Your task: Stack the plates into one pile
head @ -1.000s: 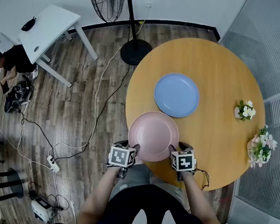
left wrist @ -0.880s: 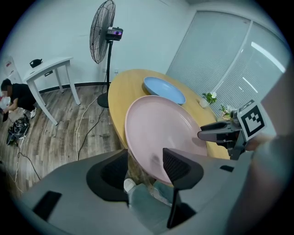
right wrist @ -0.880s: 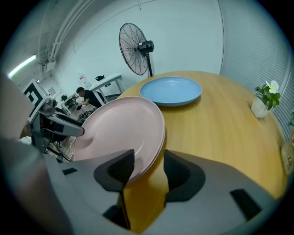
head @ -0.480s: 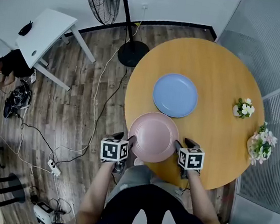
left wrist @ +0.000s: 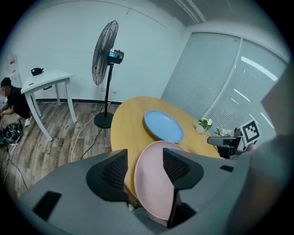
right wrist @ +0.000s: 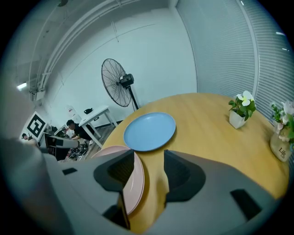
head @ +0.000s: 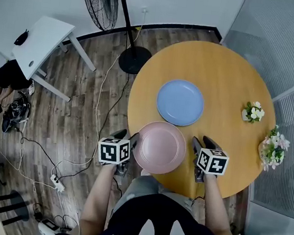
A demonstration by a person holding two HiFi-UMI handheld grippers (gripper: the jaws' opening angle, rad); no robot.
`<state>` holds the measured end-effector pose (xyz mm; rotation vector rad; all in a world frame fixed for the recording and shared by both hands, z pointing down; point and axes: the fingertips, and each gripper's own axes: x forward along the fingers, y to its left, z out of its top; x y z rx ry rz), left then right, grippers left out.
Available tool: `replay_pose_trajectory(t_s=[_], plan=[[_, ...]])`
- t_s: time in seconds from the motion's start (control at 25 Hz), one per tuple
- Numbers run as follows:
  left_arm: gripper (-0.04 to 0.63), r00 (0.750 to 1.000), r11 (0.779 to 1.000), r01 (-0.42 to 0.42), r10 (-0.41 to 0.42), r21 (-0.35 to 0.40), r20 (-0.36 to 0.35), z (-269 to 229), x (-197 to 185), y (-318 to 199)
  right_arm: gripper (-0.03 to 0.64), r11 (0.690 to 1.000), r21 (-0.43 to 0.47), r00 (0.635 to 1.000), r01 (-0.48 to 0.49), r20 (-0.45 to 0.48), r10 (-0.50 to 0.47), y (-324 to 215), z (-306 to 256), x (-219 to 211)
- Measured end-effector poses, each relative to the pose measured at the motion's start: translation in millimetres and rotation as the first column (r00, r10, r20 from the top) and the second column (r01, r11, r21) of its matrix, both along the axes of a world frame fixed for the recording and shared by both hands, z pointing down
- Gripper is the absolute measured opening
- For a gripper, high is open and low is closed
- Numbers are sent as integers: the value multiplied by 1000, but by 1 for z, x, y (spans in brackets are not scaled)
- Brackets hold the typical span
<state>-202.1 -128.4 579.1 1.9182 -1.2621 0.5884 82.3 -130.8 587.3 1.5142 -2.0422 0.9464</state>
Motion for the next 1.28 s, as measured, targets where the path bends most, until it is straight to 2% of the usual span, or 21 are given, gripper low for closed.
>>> replay_pose_trajectory(t_s=[0.32, 0.6, 0.88, 1.12, 1.28], plan=[[230, 994, 993, -109, 109, 45, 0, -18, 23, -42, 209, 997, 64, 999, -33, -13, 34, -36, -22, 14], [230, 985, 981, -175, 174, 78, 19, -26, 42, -84, 207, 997, 67, 999, -45, -15, 46, -57, -21, 19], [230, 978, 977, -210, 210, 38, -1, -12, 64, -117, 207, 997, 38, 997, -74, 27, 73, -78, -12, 19], [230, 964, 964, -266, 265, 12, 25, 6, 83, -137, 207, 995, -22, 993, -102, 58, 103, -91, 8, 22], [230, 963, 963, -269, 270, -32, 15, 25, 94, -149, 207, 992, -70, 992, -103, 69, 108, -99, 28, 21]])
